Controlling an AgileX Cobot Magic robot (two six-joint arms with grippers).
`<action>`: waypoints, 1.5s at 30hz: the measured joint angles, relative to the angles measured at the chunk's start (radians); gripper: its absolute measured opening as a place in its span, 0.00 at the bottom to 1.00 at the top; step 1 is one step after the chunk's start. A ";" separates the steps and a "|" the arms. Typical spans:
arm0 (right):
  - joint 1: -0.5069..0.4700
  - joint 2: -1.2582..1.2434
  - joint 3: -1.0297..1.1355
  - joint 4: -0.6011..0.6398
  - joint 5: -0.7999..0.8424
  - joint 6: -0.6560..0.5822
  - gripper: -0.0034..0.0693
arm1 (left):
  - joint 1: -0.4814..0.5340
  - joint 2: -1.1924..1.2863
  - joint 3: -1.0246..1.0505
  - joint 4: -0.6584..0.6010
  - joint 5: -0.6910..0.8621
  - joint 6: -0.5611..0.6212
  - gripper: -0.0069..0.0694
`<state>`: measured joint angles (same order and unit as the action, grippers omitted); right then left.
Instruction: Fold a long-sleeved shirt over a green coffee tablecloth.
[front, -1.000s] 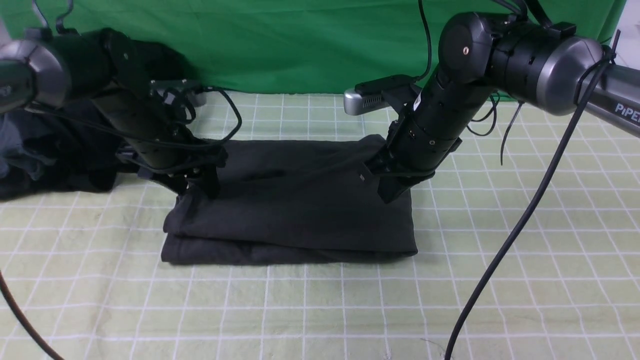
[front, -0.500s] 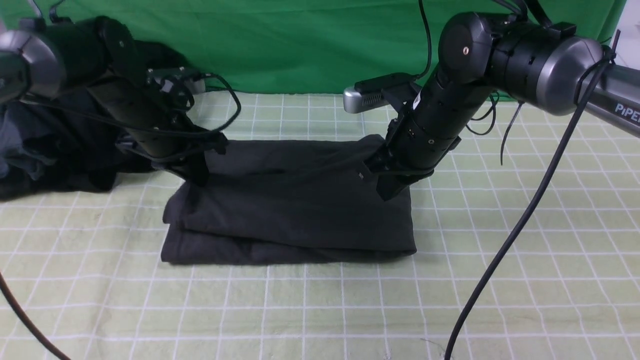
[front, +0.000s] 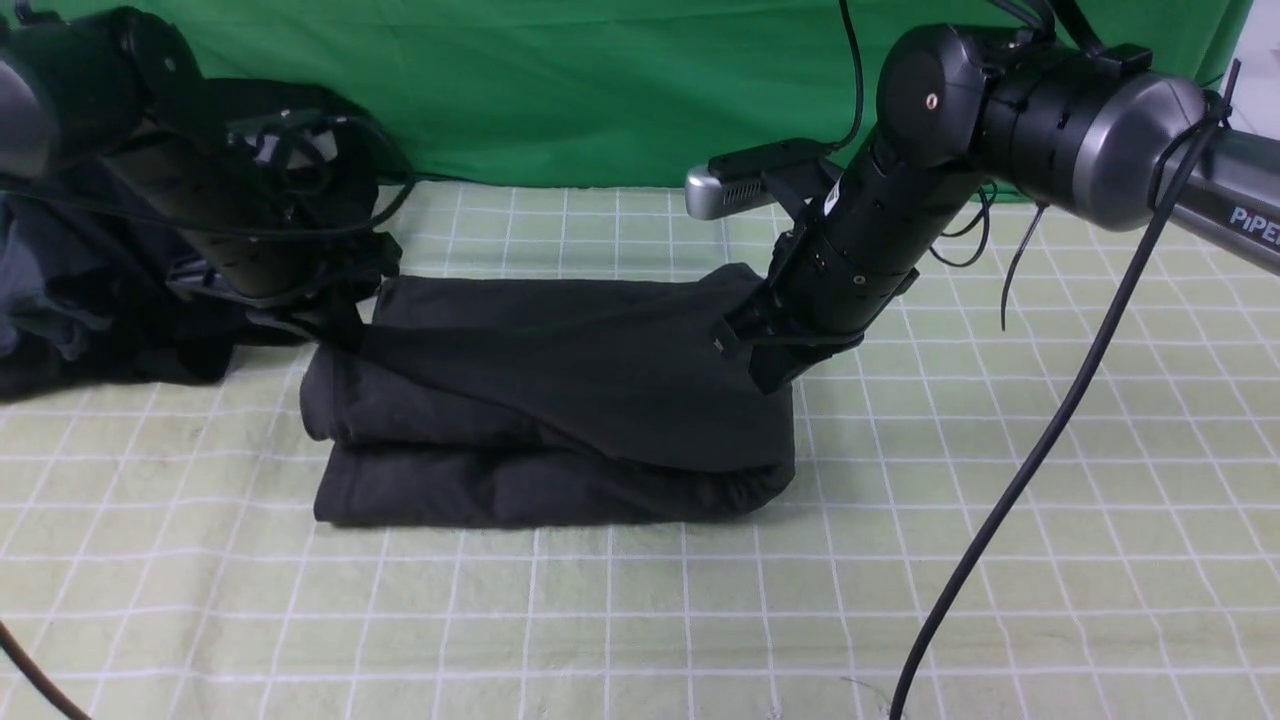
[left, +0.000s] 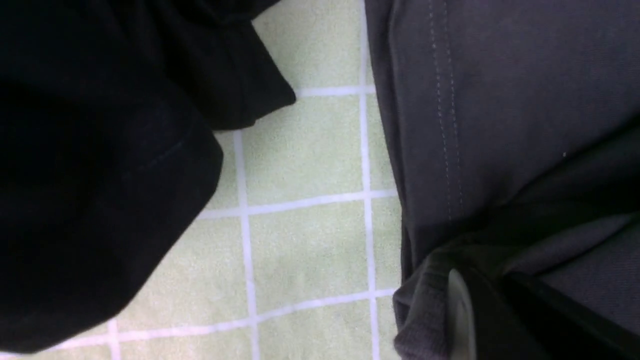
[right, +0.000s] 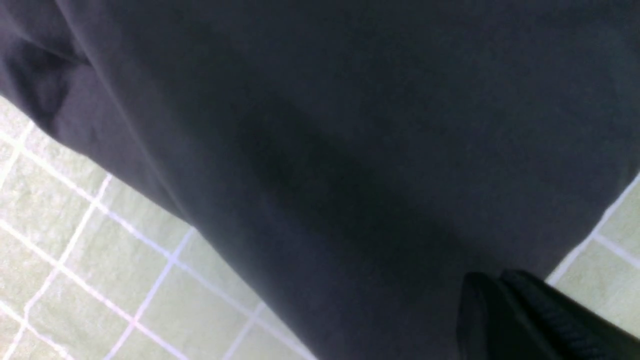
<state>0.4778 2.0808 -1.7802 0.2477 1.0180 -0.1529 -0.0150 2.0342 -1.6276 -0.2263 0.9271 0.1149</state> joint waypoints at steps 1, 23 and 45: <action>0.000 0.000 0.000 0.000 0.004 0.000 0.07 | 0.000 0.005 0.000 0.001 -0.001 0.017 0.18; 0.000 0.000 0.000 0.002 0.147 -0.002 0.10 | 0.001 -0.201 0.132 0.025 0.271 0.006 0.14; 0.000 0.000 0.000 0.004 0.174 -0.009 0.12 | 0.001 -0.097 0.233 -0.076 0.076 0.146 0.67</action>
<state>0.4778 2.0808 -1.7802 0.2515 1.1918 -0.1618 -0.0141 1.9368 -1.3949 -0.3020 1.0034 0.2613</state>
